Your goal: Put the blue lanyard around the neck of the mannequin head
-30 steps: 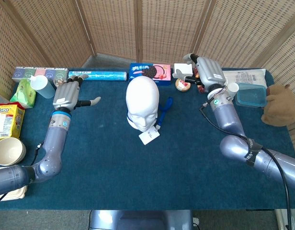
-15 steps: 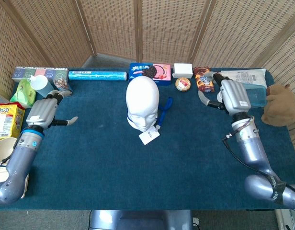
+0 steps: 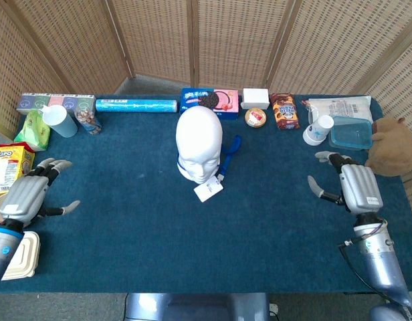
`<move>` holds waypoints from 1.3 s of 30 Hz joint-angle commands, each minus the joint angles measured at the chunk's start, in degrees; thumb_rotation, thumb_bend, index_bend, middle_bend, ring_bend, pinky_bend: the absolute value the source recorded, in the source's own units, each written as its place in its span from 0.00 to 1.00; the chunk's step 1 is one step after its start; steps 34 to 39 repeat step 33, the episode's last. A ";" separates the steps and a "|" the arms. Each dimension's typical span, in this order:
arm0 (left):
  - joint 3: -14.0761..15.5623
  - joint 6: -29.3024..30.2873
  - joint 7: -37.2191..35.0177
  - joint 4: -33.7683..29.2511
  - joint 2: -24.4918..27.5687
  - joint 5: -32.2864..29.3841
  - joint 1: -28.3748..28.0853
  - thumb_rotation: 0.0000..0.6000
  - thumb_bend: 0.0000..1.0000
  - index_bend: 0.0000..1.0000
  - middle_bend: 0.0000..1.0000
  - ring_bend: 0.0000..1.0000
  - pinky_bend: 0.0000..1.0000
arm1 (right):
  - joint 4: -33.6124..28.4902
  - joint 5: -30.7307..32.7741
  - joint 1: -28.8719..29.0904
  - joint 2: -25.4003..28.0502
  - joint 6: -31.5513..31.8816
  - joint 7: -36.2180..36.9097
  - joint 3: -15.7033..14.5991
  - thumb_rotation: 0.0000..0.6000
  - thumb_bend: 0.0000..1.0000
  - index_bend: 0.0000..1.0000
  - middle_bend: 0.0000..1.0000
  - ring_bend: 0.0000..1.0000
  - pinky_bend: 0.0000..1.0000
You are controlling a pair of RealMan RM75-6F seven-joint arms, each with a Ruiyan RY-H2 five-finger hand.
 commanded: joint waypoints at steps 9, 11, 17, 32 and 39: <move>10.07 15.39 -8.52 2.20 -0.03 16.03 14.94 0.63 0.21 0.15 0.15 0.04 0.23 | 1.62 -13.05 -13.89 -0.95 9.17 0.64 -11.18 0.32 0.39 0.29 0.35 0.35 0.40; 10.58 17.00 -9.25 2.67 -0.09 17.18 16.26 0.62 0.21 0.16 0.15 0.04 0.23 | 2.44 -14.51 -15.37 -1.45 10.42 0.23 -11.87 0.32 0.39 0.30 0.35 0.35 0.40; 11.10 20.27 -9.77 3.60 -0.34 19.15 18.67 0.63 0.21 0.16 0.15 0.05 0.23 | 3.50 -16.56 -18.04 -2.25 12.39 0.77 -12.48 0.32 0.39 0.30 0.35 0.35 0.40; 11.60 20.62 -9.79 2.48 0.81 19.97 21.11 0.64 0.21 0.16 0.15 0.05 0.22 | 4.90 -19.51 -22.09 -1.83 13.21 3.80 -11.62 0.32 0.38 0.31 0.35 0.35 0.40; 11.51 20.52 -9.91 2.45 0.88 19.85 21.16 0.64 0.21 0.16 0.15 0.05 0.22 | 5.00 -19.46 -22.24 -1.81 13.05 4.12 -11.44 0.32 0.38 0.31 0.35 0.35 0.40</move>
